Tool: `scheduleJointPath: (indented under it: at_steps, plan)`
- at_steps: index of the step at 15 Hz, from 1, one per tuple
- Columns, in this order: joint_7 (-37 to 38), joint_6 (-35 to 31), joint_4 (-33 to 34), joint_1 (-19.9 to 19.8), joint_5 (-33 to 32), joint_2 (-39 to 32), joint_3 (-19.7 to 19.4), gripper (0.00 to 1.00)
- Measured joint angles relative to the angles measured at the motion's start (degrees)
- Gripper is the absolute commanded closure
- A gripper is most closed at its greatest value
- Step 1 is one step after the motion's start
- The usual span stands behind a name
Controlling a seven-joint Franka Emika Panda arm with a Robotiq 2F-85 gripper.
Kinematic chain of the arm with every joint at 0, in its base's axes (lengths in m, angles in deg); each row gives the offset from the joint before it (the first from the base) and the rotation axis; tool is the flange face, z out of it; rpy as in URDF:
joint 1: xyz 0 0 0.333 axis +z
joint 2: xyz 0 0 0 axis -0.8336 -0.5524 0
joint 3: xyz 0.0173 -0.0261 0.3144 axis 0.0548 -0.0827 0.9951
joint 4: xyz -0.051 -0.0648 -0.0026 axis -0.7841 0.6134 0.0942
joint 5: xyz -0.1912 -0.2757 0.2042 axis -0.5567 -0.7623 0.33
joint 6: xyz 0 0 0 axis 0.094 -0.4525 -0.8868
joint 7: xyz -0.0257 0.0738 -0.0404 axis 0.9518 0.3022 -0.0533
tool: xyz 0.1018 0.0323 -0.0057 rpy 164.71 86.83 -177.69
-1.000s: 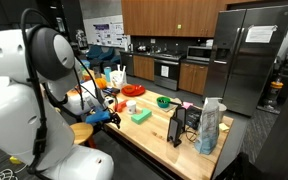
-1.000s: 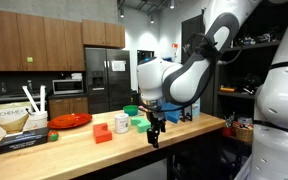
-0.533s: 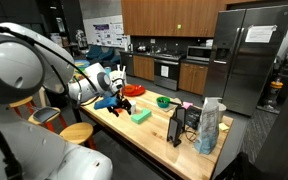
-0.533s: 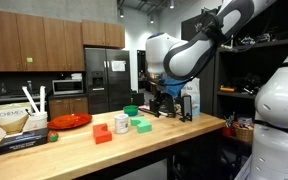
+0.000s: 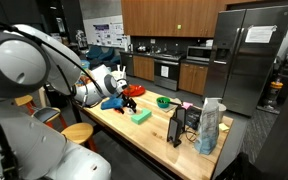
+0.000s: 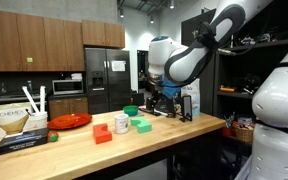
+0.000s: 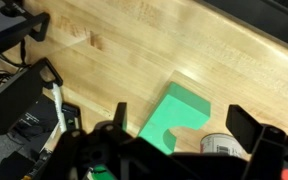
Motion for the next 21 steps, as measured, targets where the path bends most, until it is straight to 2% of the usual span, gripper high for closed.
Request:
scheduleJointPath:
  at_steps: [8,15,21]
  plan:
    - [4.82,1.85,1.94,-0.57,-0.36,-6.21,2.56,0.00]
    - [6.64,5.77,2.38,0.15,-1.92,-6.39,2.92,0.00]
    - [6.64,6.24,2.40,0.58,-1.75,-6.37,2.89,0.00]
